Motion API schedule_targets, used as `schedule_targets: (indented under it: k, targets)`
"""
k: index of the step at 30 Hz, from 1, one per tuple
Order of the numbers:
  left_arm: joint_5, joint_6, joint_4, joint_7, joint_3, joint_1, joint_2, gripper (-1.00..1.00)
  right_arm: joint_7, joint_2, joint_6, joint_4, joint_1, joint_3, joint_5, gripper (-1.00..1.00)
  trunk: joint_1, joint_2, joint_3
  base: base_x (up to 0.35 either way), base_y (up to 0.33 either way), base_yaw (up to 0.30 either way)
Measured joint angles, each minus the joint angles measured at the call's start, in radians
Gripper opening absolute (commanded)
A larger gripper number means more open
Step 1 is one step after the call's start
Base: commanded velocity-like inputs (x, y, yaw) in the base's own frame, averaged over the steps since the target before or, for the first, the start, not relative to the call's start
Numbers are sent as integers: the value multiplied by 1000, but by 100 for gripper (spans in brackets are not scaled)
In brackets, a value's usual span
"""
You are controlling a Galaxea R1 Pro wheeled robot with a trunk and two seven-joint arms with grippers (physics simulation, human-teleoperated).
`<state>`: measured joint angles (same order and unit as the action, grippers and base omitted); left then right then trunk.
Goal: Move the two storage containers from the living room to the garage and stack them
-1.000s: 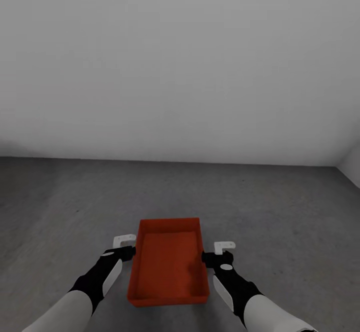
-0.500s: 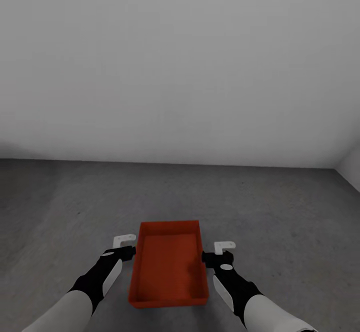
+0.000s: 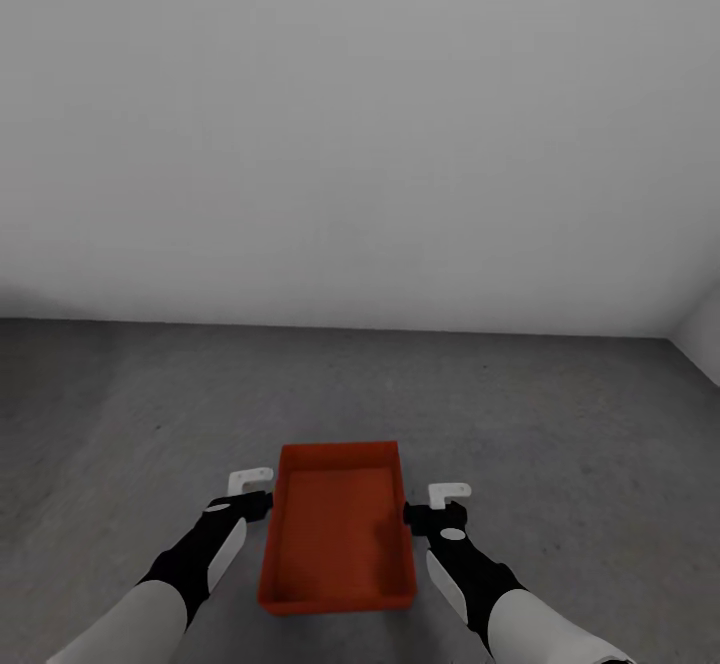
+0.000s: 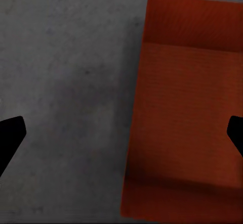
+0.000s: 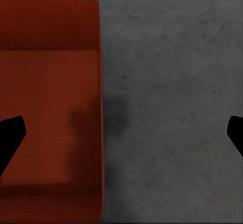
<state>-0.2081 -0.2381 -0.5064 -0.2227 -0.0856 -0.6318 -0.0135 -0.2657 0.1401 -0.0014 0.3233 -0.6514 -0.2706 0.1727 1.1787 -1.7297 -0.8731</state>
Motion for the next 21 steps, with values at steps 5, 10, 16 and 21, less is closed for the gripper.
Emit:
schedule_targets:
  k: [5, 10, 16, 21]
  targets:
    - [0, 0, 2, -1, 1, 0, 1, 100, 0, -1, 0, 0, 0, 0, 0, 100, 0, 0, 0, -255, 67, 0]
    - [-1, -1, 3, -1, 1, 0, 0, 100, 0, 0, 0, 0, 0, 0, -1, 100, 0, 0, 0, -304, 99, 0]
    - [-1, -2, 3, -1, 0, 0, 0, 100, 1, 0, 1, 0, 0, 0, 0, 100, 0, 0, 0, -315, 107, 0]
    - [-1, -2, 3, -1, 0, 0, 0, 100, 2, -1, 2, 0, 0, 0, 1, 100, 0, 0, 0, -317, 109, 0]
